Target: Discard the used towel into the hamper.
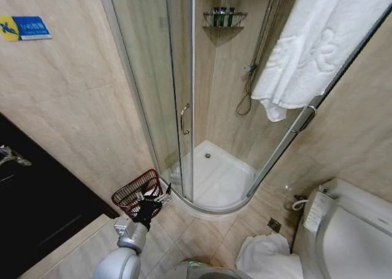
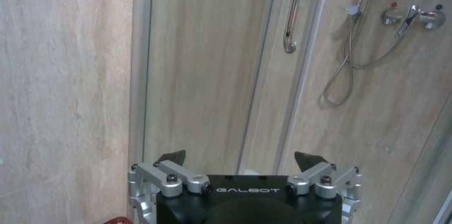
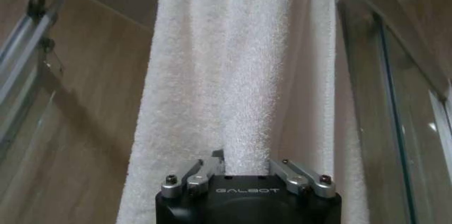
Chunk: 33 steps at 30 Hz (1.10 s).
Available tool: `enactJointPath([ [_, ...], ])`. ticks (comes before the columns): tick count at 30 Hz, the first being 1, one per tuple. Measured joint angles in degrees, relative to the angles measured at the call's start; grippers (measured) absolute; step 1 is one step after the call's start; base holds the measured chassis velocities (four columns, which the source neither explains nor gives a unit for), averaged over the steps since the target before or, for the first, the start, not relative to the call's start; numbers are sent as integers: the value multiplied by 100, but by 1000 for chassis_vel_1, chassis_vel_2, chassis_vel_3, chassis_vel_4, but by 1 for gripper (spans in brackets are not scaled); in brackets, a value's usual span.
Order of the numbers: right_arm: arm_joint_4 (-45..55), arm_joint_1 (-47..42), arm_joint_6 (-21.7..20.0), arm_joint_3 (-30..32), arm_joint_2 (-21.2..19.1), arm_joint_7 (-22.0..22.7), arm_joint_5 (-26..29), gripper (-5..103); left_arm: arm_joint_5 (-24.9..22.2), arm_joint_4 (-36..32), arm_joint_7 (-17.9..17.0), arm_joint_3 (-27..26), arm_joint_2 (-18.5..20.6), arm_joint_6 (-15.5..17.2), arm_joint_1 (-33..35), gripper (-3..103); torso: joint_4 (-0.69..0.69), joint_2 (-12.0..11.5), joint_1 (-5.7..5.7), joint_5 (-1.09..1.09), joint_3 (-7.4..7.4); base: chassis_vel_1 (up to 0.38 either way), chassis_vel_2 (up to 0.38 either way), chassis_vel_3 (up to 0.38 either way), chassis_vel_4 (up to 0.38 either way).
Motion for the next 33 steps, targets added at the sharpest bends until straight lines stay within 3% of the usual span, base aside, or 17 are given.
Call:
enactJointPath([
  [5,19,8,22,-14,46,-33,-20,9,0,0,0,0,0,0,0,100,0,0,0,1,0,0,0,0,0],
  [15,228,225,28,-94,215,-56,-54,8,0,0,0,0,0,0,0,100,1,0,0,1,0,0,0,0,0],
  [20,722,571,30,-169,608,2,-106,8,0,0,0,0,-2,0,0,100,1,0,0,0,0,0,0,0,0],
  [22,1251,843,11,-241,1047,51,-133,8,0,0,0,0,-1,0,0,100,-1,0,-1,3,-1,0,0,0,0],
  [26,1880,1051,-45,-254,1446,187,-150,8,0,0,0,0,0,1,0,100,-1,0,-1,2,-1,0,0,0,0],
  [33,2638,1363,-31,-239,1906,424,-320,8,0,0,0,0,1,0,0,100,0,0,-1,0,0,0,0,0,0],
])
